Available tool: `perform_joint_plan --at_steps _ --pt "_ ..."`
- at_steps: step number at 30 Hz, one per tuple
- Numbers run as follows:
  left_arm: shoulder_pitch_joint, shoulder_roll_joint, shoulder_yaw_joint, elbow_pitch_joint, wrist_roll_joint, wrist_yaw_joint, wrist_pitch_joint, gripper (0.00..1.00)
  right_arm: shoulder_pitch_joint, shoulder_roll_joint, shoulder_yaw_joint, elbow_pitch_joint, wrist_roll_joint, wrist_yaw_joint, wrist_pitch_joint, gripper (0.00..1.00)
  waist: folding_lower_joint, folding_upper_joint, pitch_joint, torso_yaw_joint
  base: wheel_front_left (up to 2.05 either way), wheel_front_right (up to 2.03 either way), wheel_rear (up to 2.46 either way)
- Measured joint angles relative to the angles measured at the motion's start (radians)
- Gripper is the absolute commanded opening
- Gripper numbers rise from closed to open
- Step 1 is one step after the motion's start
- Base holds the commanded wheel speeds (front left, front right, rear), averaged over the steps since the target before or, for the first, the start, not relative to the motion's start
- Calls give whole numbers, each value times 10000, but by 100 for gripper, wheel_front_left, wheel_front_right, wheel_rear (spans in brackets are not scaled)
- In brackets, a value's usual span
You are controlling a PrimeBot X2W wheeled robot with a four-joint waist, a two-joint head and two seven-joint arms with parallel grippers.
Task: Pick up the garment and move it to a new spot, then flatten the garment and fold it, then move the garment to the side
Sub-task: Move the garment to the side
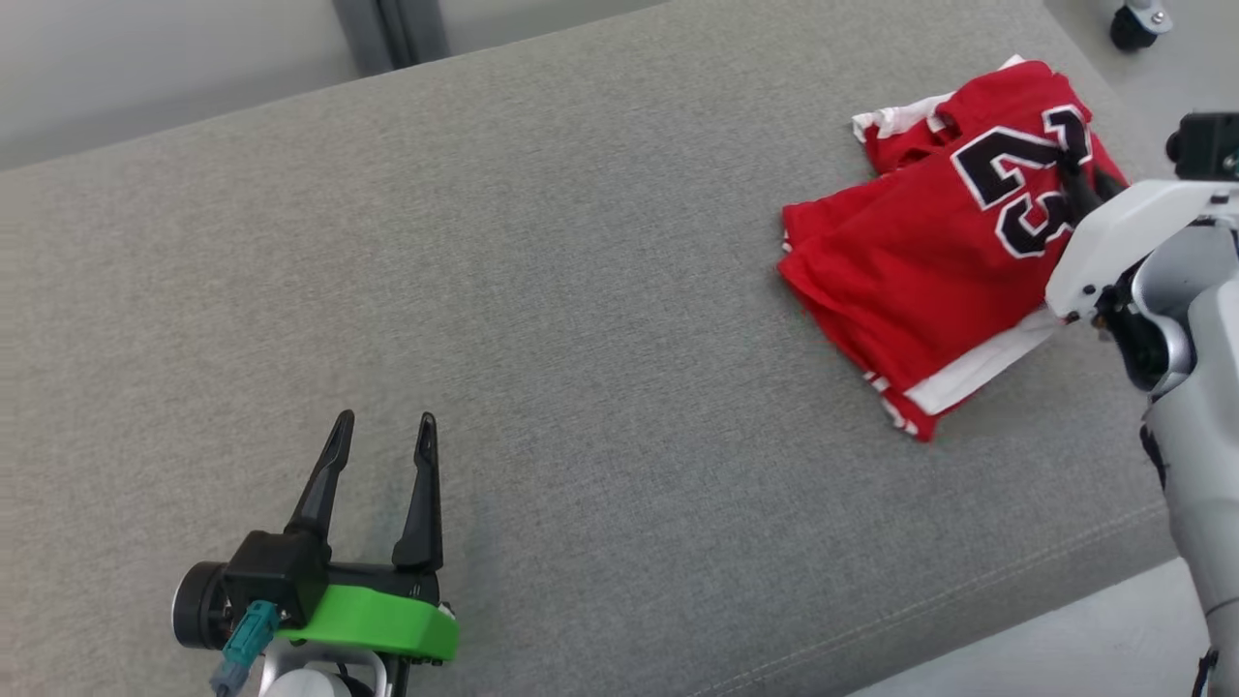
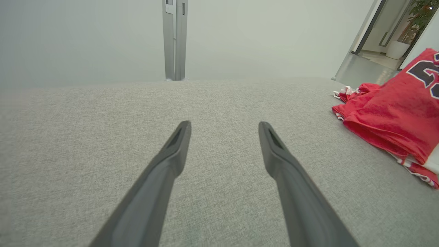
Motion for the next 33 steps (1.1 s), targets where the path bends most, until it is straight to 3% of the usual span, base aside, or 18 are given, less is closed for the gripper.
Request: perform_joint_plan --at_steps 11,24,25,27,33 --pt "37 -13 -176 50 -148 29 0 100 -1468 -840 -1053 1149 -865 0 15 0 0 0 -244 1177 0 0 0" --pt "86 -21 -324 38 -2 -17 0 100 -1478 -1958 -2936 2224 -2368 2 -648 0 0 0 1 1830 0 0 0" --pt "86 -19 -320 40 35 -33 0 100 -1441 -2008 -3164 2314 -2537 0 -757 11 0 0 39 1856 0 0 0" --pt "86 -17 -313 40 52 -44 0 100 -1345 -2057 -3613 2541 -2880 0 -997 100 0 0 121 1912 0 0 0" --pt "86 -6 -268 54 123 -82 0 100 -1267 -1822 -4372 2838 -3751 0 -1843 100 0 0 216 1947 0 0 0"
